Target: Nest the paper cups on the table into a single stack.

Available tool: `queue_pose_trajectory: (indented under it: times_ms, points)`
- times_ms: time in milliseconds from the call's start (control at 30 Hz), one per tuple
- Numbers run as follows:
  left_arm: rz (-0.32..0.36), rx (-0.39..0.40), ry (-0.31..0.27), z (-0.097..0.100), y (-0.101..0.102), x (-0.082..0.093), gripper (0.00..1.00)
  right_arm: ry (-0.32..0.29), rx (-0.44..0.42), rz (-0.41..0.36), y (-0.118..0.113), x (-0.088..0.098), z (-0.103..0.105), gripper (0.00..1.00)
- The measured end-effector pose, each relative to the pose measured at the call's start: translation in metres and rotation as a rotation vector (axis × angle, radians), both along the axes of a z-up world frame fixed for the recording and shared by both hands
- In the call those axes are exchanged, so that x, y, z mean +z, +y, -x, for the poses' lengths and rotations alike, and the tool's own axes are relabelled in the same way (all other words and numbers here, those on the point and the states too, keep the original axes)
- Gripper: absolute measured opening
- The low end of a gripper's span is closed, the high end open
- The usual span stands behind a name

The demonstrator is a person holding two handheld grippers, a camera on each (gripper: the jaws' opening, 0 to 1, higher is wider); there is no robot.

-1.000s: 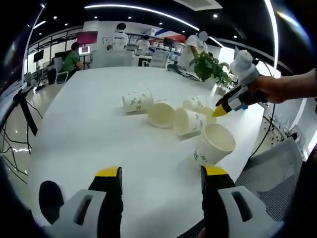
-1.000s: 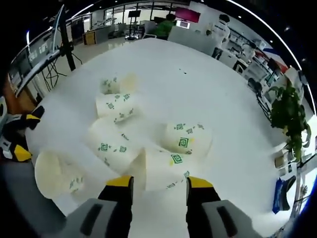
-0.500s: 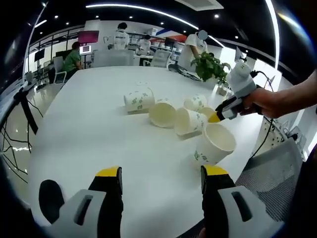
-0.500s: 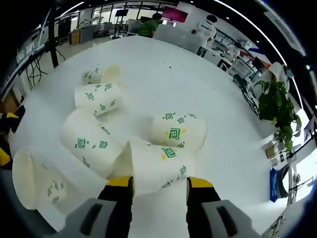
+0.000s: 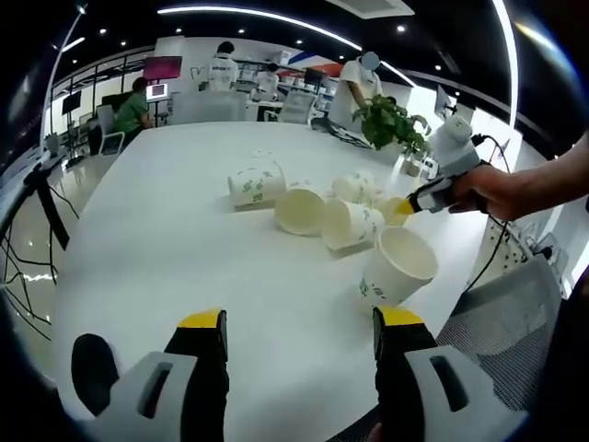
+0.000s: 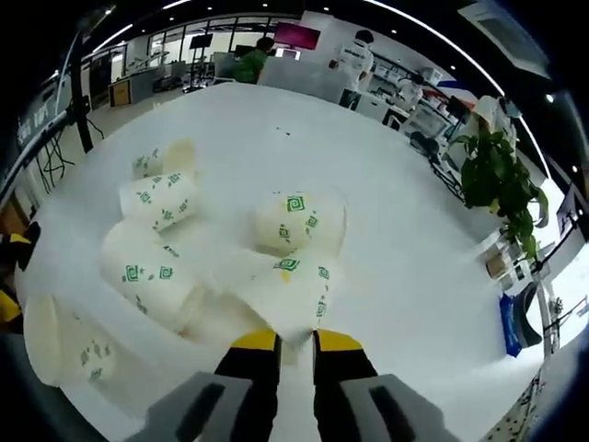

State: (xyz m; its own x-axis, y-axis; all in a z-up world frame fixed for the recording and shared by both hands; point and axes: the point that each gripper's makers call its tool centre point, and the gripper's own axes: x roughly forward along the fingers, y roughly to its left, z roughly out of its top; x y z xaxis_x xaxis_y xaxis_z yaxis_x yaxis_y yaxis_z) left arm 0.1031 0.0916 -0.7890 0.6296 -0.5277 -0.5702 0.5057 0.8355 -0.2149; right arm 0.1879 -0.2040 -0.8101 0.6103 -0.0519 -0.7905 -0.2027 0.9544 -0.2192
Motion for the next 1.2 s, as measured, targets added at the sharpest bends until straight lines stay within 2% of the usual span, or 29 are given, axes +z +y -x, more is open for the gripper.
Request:
queue_pose_trajectory:
  times_ms: [267, 600, 667, 933, 1200]
  points:
    - [0.000, -0.003, 0.000, 0.001, -0.001, 0.002, 0.62, -0.016, -0.017, 0.009, -0.017, 0.002, 0.000, 0.00]
    - [-0.002, -0.013, -0.004, 0.002, -0.003, 0.003, 0.62, -0.034, -0.021, -0.014, -0.029, 0.023, 0.008, 0.00]
    - [-0.002, -0.015, -0.005, 0.002, -0.003, 0.003, 0.62, -0.035, -0.018, -0.015, -0.030, 0.022, 0.009, 0.00]
    - [-0.001, -0.025, -0.007, 0.003, -0.005, 0.003, 0.62, -0.033, 0.002, -0.045, -0.029, 0.037, 0.016, 0.00]
    - [0.003, -0.026, -0.011, 0.003, -0.005, 0.004, 0.62, -0.023, 0.033, -0.083, -0.021, 0.043, 0.025, 0.00]
